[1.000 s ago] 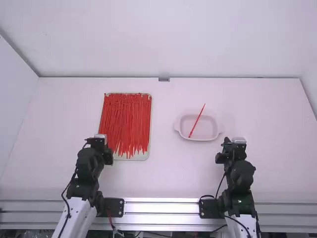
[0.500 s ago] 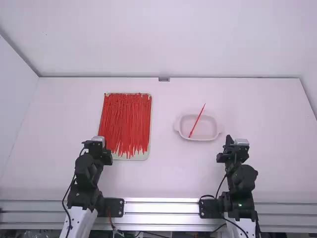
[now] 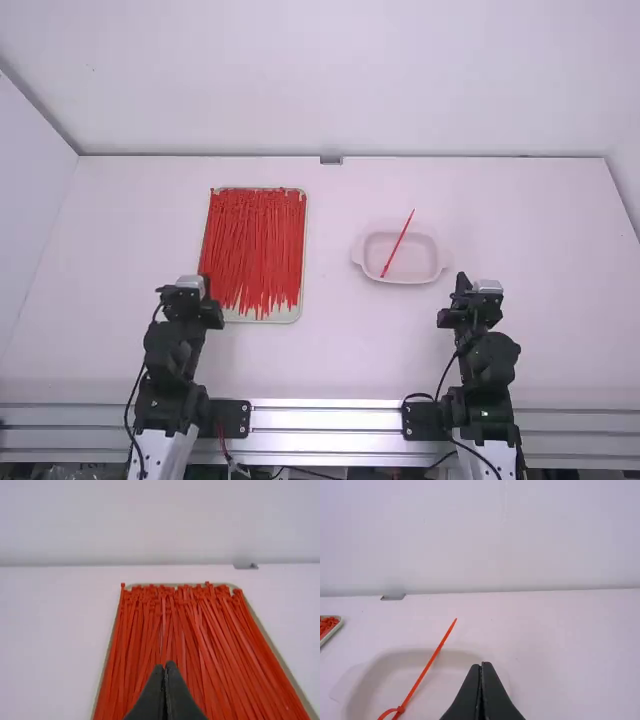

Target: Fasten the cable tie

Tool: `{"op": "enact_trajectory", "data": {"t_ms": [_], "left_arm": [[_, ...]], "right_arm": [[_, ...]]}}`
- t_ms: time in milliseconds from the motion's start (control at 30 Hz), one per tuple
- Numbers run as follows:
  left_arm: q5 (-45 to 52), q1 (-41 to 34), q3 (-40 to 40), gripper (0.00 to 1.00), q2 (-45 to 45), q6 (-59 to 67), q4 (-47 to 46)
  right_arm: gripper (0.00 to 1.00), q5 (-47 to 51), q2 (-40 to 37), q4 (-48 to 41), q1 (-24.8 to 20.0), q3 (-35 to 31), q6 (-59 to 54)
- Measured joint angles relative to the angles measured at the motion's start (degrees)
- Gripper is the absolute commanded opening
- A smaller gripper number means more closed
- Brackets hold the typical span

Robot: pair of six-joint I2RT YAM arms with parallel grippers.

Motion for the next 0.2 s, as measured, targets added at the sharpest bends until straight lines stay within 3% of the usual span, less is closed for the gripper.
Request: {"op": "enact_trajectory", "data": {"t_ms": [200], "left_arm": [[0.0, 0.0, 0.0, 0.00, -3.2, 0.0, 0.0]], "right_arm": [[0.00, 0.0, 0.0, 0.0, 0.0, 0.0, -0.3]]}}
